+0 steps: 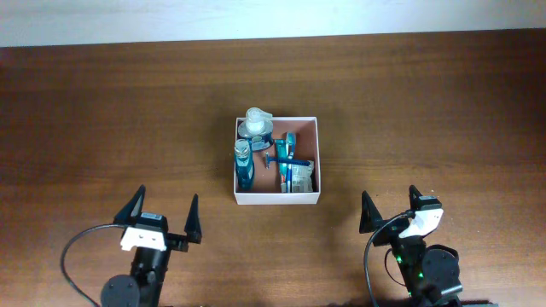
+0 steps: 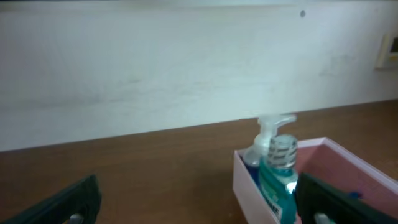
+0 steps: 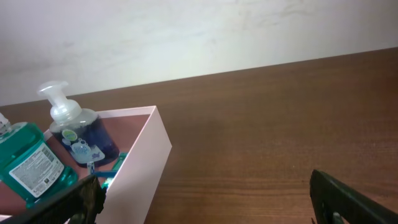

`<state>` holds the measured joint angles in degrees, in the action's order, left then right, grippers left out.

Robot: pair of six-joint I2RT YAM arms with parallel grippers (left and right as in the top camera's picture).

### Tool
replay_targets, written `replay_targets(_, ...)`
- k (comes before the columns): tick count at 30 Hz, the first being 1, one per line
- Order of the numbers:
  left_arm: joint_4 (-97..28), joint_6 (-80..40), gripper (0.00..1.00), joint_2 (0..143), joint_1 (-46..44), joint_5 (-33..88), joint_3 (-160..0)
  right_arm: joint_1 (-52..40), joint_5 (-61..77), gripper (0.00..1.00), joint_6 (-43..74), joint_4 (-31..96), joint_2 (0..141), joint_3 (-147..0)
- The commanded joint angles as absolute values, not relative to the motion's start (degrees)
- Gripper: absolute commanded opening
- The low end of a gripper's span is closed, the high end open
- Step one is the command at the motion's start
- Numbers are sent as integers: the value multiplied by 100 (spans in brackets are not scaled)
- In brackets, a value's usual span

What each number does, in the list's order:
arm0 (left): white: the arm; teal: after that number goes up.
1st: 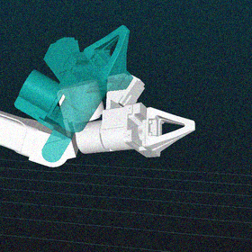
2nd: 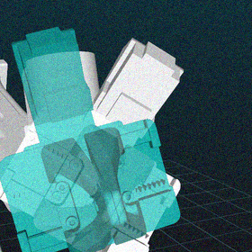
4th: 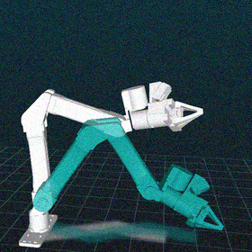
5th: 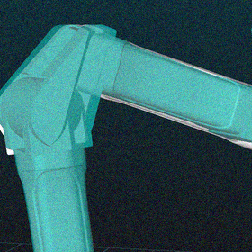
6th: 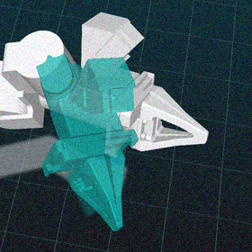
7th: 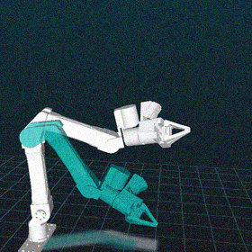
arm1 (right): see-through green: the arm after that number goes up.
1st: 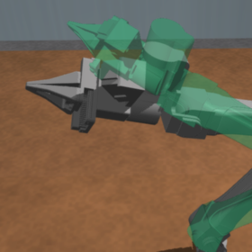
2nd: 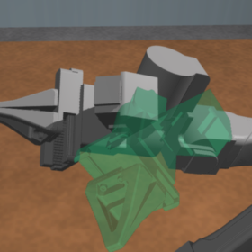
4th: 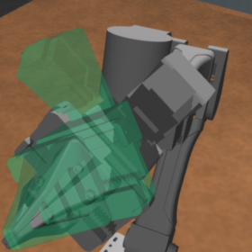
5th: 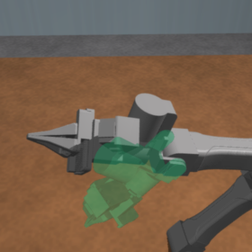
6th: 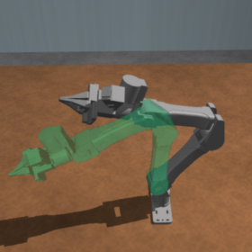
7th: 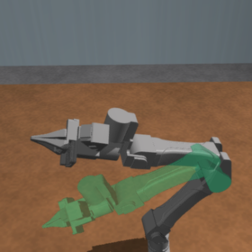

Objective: Pack container

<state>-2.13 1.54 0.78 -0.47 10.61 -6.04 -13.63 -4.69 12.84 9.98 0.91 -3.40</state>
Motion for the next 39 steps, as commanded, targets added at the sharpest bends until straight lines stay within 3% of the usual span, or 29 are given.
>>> replay_targets(1,-75,311,100,30,-58,910,-239,-1310,-519,98,1225,980,30,-281)
replay_targets(11,-375,311,99,30,-60,102,-49,-1310,-519,98,1225,980,30,-281)
replay_targets(39,-434,309,99,30,-73,255,-51,-1310,-519,98,1225,980,30,-281)
